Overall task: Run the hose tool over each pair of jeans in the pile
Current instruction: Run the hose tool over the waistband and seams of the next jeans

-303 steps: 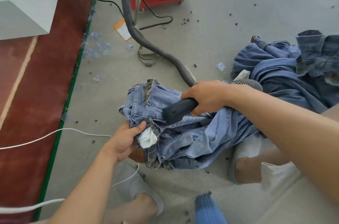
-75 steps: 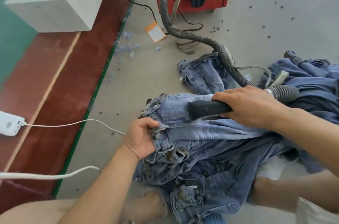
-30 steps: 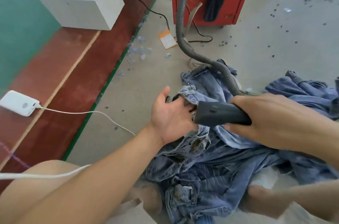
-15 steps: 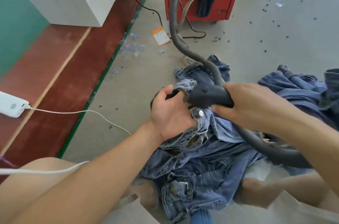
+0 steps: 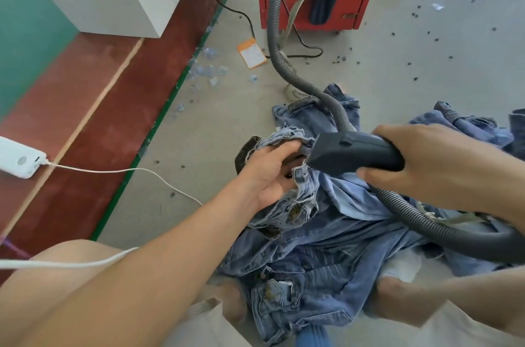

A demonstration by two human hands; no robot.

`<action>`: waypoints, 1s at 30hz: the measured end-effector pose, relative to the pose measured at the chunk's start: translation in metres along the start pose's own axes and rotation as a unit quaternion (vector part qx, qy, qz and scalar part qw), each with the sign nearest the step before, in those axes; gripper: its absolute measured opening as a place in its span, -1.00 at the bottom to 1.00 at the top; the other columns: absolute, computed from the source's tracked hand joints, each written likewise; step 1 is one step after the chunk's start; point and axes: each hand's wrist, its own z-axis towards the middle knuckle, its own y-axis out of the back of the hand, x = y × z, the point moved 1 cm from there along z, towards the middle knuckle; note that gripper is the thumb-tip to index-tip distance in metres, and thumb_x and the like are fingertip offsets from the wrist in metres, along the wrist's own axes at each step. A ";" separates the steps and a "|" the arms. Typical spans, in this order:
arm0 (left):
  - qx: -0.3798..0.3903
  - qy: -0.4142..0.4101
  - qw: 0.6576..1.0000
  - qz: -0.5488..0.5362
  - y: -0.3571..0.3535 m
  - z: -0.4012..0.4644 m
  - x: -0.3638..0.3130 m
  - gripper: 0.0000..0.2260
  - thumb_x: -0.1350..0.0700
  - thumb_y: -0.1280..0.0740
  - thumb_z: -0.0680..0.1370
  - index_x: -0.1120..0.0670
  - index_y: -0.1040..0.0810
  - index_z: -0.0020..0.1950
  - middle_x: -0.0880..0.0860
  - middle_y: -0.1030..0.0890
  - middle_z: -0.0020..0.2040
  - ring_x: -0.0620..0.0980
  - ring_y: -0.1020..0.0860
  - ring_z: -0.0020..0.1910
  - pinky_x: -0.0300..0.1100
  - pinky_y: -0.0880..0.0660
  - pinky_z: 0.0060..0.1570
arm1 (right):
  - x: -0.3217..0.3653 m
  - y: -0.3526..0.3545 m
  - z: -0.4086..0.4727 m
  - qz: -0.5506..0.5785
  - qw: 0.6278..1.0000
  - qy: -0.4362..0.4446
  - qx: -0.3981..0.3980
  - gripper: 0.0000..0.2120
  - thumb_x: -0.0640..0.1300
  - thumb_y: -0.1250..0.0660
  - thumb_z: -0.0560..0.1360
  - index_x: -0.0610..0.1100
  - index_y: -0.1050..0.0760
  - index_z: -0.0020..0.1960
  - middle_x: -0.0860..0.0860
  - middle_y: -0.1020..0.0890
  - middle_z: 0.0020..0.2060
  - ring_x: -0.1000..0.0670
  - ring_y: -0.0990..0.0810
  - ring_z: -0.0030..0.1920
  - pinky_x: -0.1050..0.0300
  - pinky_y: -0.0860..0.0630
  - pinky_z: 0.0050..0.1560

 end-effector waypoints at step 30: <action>0.095 0.044 0.990 -0.093 -0.005 -0.004 0.005 -0.79 0.08 -0.27 0.58 0.16 -0.58 0.10 0.15 -0.60 -0.05 0.07 -0.56 -0.12 -0.05 -0.50 -0.10 | 0.017 -0.018 0.012 -0.051 0.998 0.046 -0.011 -0.75 0.24 -0.32 0.52 0.09 -0.39 -0.07 0.13 -0.53 -0.36 0.13 -0.52 -0.38 0.13 -0.46 -0.36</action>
